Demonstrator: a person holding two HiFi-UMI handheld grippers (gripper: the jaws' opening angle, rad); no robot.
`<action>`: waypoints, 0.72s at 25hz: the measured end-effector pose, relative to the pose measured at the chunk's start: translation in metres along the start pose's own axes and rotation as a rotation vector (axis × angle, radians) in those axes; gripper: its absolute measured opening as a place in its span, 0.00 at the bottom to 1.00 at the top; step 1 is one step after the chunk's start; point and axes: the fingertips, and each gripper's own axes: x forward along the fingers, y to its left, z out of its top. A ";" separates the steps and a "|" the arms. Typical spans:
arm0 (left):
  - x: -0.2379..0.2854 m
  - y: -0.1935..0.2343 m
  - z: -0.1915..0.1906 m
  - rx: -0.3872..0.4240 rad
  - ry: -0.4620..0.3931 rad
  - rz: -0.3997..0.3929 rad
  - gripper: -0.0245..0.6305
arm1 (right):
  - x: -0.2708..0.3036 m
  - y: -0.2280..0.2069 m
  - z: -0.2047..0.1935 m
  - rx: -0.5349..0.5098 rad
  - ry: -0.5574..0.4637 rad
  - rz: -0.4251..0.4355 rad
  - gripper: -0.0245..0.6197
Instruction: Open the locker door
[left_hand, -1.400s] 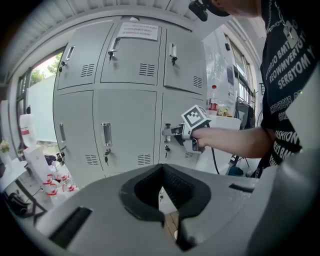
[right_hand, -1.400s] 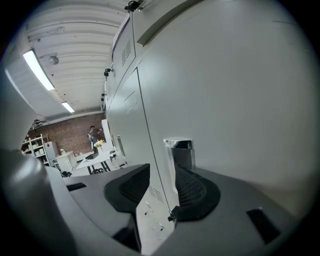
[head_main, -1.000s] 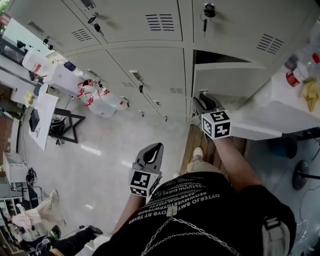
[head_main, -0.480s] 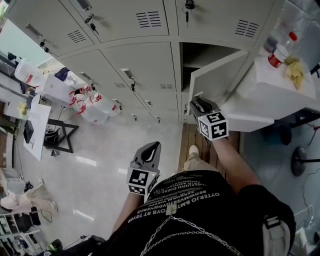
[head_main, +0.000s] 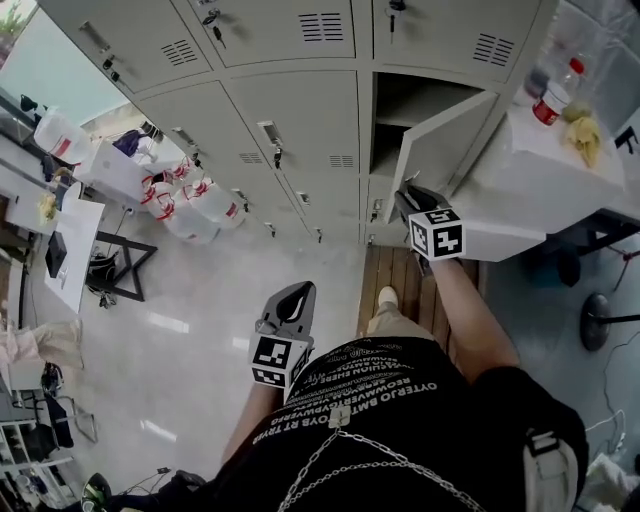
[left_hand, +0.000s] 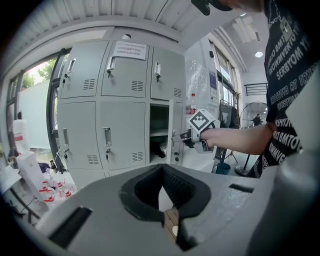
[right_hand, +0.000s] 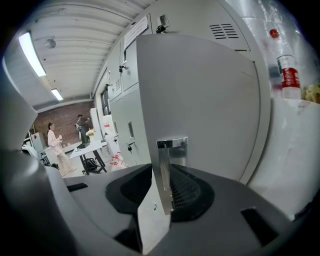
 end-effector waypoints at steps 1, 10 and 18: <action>-0.005 0.000 -0.002 -0.001 -0.002 0.001 0.04 | -0.004 0.000 -0.003 0.008 0.001 -0.001 0.21; -0.030 -0.011 -0.011 -0.004 -0.018 -0.060 0.04 | -0.052 -0.012 -0.029 0.055 0.007 -0.078 0.23; -0.037 -0.041 -0.006 0.028 -0.068 -0.145 0.04 | -0.107 -0.041 -0.055 0.062 0.023 -0.203 0.25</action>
